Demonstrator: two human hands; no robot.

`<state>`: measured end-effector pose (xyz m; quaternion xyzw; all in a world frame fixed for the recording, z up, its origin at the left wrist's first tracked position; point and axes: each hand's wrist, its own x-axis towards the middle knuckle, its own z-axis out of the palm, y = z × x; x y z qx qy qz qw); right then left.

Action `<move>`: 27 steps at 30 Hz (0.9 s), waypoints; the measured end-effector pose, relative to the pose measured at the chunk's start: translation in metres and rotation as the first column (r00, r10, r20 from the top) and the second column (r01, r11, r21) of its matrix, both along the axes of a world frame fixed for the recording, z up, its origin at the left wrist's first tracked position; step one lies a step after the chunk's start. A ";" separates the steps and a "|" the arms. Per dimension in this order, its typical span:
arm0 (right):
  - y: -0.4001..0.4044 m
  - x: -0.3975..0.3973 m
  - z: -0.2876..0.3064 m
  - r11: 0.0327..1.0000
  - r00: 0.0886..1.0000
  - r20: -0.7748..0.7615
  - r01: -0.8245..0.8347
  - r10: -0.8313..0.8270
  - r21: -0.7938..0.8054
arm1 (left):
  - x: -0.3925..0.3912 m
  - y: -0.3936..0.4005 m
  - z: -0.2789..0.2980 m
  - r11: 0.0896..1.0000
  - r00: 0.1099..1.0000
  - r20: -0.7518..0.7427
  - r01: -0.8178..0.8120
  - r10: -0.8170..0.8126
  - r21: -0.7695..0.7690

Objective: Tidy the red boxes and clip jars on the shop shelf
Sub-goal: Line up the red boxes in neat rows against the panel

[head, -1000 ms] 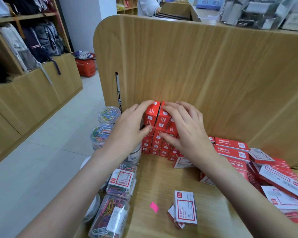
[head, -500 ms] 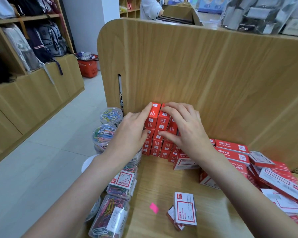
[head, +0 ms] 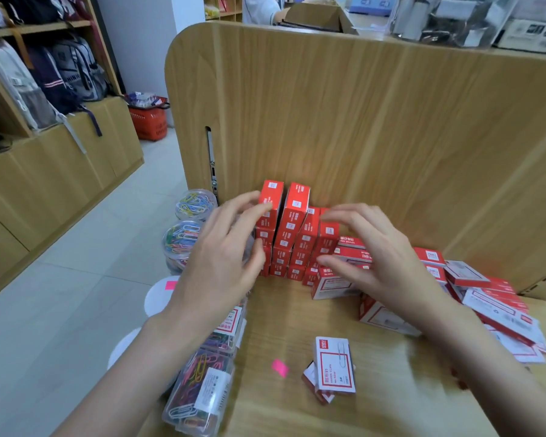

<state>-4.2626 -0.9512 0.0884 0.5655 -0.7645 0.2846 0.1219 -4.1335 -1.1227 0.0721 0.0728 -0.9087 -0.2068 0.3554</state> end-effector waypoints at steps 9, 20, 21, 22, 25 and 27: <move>0.048 0.049 -0.030 0.784 0.965 0.261 -0.139 -0.031 0.606 | 0.023 0.033 -0.030 0.949 0.942 0.159 0.309 -0.295 -0.066; 0.096 0.050 -0.040 0.934 0.901 0.398 0.019 -0.170 0.356 | 0.016 0.052 -0.067 0.816 0.647 0.581 0.576 -0.495 0.054; 0.100 0.052 -0.042 0.915 0.898 0.399 0.009 -0.185 0.404 | 0.013 0.057 -0.069 0.807 0.615 0.626 0.590 -0.480 0.039; 0.102 0.056 -0.047 0.899 0.896 0.398 0.000 -0.195 0.439 | 0.009 0.061 -0.070 0.797 0.601 0.650 0.604 -0.465 0.012; 0.100 0.066 -0.058 0.899 0.889 0.417 -0.012 -0.191 0.437 | 0.003 0.066 -0.072 0.808 0.620 0.612 0.587 -0.491 0.054; 0.095 0.069 -0.061 0.913 0.885 0.421 0.007 -0.196 0.408 | 0.004 0.063 -0.073 0.850 0.679 0.533 0.499 -0.505 0.170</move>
